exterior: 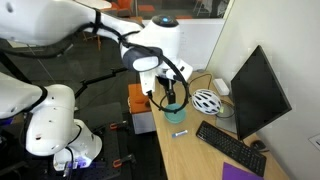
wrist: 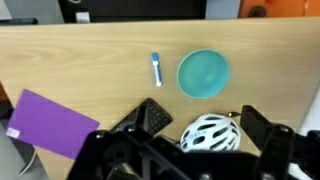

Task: Put the marker in the bowl

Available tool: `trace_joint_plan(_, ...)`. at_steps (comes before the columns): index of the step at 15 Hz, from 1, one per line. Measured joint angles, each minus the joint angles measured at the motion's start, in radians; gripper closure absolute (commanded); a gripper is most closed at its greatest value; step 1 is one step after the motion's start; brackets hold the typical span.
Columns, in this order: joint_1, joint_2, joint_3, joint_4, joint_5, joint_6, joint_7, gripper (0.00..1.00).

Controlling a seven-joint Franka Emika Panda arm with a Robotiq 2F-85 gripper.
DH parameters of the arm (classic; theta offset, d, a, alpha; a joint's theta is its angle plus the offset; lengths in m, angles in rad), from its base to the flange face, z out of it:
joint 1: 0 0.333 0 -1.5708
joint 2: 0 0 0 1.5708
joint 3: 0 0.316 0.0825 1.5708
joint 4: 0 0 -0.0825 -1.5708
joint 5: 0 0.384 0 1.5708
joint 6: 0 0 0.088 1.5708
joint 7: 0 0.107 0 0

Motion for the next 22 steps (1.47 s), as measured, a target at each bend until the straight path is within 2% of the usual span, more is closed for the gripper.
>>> trace_joint_plan(3, -0.046, 0.208, 0.011, -0.025, -0.105, 0.233, 0.084, 0.00)
trace_joint_plan(5, -0.079, 0.375, 0.012, 0.011, -0.196, 0.320, 0.162, 0.00)
trace_joint_plan(8, -0.086, 0.614, -0.013, 0.134, -0.326, 0.355, 0.252, 0.00)
trace_joint_plan(11, -0.039, 0.818, -0.061, 0.273, -0.358, 0.354, 0.254, 0.00)
trace_joint_plan(13, -0.017, 0.862, -0.079, 0.299, -0.349, 0.355, 0.253, 0.00)
trace_joint_plan(19, -0.013, 0.843, -0.092, 0.290, -0.340, 0.355, 0.244, 0.00)
trace_joint_plan(22, -0.019, 0.909, -0.092, 0.301, -0.297, 0.400, 0.170, 0.00)
